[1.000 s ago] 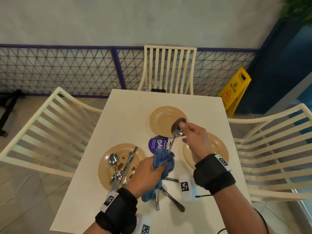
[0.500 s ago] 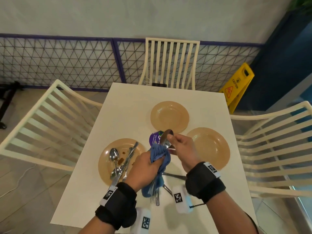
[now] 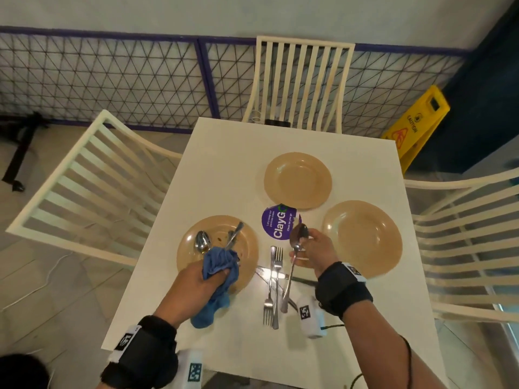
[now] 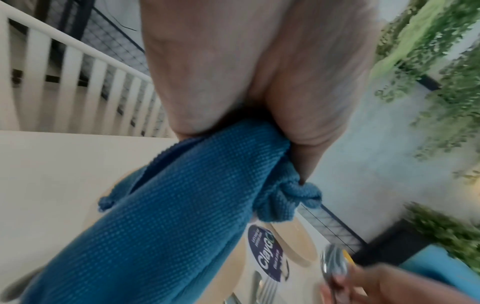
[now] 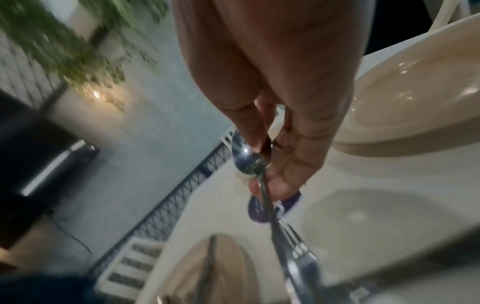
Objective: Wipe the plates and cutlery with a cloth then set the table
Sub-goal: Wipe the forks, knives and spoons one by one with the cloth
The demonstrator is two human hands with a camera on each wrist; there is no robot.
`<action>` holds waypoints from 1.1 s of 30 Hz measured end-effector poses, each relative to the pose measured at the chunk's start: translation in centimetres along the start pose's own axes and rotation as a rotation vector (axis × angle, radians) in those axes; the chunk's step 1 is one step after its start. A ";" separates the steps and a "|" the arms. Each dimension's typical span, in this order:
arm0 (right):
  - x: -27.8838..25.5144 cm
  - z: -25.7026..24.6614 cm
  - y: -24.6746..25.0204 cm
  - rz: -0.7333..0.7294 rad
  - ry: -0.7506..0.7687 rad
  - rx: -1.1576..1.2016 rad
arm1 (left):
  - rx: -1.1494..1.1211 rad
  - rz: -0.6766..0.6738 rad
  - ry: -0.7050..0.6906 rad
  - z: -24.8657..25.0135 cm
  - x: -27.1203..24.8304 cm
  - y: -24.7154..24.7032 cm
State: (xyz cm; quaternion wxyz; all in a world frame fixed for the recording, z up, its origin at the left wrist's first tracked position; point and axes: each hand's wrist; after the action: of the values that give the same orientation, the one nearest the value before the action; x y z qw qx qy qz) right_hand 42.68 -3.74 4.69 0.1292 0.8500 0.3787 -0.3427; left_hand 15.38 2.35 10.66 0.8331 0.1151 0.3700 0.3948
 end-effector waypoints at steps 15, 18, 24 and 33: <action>3.7 6.8 -2.0 0.265 0.069 -0.788 | -0.089 0.106 0.110 -6.2 1.5 6.0; 2.7 5.9 -4.0 0.291 0.245 -0.891 | -0.113 0.099 0.123 -7.0 1.9 6.6; 1.7 6.8 -11.2 -0.028 0.225 -1.062 | -0.131 0.098 0.145 -8.4 2.7 7.4; 1.9 9.0 -16.6 -0.072 0.027 -1.135 | -0.130 0.104 0.213 -9.3 3.2 7.5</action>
State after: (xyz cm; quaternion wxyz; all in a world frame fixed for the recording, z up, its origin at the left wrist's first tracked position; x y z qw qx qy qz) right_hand 27.04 4.25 -2.54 0.5493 0.6382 0.5336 -0.0788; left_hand 5.90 8.77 6.09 0.7732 0.0374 0.4235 0.4706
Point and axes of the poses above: each hand's wrist, its own x-axis towards the middle knuckle, its own y-axis out of the back of the hand, z = x × y, and after that the axes turned 6 degrees about x, right-handed
